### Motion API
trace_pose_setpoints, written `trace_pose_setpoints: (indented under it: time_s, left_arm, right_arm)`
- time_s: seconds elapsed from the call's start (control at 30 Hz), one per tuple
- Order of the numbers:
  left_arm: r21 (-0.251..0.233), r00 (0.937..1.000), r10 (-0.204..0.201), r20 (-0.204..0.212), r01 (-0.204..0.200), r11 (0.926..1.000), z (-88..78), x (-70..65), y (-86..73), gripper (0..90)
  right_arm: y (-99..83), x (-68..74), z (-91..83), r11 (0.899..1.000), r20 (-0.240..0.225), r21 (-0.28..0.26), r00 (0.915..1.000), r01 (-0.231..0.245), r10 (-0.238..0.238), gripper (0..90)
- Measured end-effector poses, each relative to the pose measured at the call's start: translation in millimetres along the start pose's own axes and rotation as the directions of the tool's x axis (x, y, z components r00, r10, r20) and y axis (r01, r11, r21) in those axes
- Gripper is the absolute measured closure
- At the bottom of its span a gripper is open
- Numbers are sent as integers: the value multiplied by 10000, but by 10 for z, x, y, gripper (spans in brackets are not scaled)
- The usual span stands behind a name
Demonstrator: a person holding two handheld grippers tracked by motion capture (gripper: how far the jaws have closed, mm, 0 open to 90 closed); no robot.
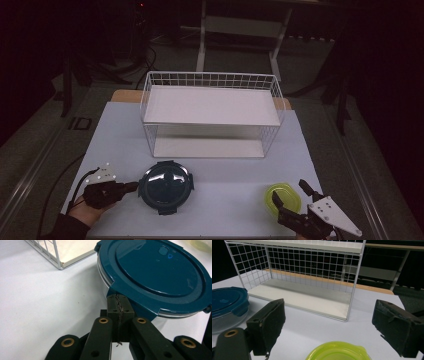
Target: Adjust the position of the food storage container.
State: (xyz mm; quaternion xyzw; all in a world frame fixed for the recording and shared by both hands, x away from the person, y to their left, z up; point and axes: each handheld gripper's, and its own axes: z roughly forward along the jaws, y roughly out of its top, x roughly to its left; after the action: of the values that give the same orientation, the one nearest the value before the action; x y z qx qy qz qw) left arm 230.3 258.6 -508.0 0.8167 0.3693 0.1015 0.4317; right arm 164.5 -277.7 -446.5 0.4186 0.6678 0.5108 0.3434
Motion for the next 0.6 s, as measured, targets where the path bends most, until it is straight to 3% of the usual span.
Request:
trace_pose_setpoints:
  time_s: [0.23, 0.6]
  left_arm:
    - [148, 9998, 152, -118, -150, 9998, -10, -39, 3, 890]
    - [204, 9999, 44, -139, -42, 9998, 40, -37, 56, 892]
  right_arm:
    - [-4, -14, -5, 10000, 10, -20, 10000, -32, 32, 113]
    - [-2, 14, 6, 10000, -56, 22, 10000, 51, -51, 113]
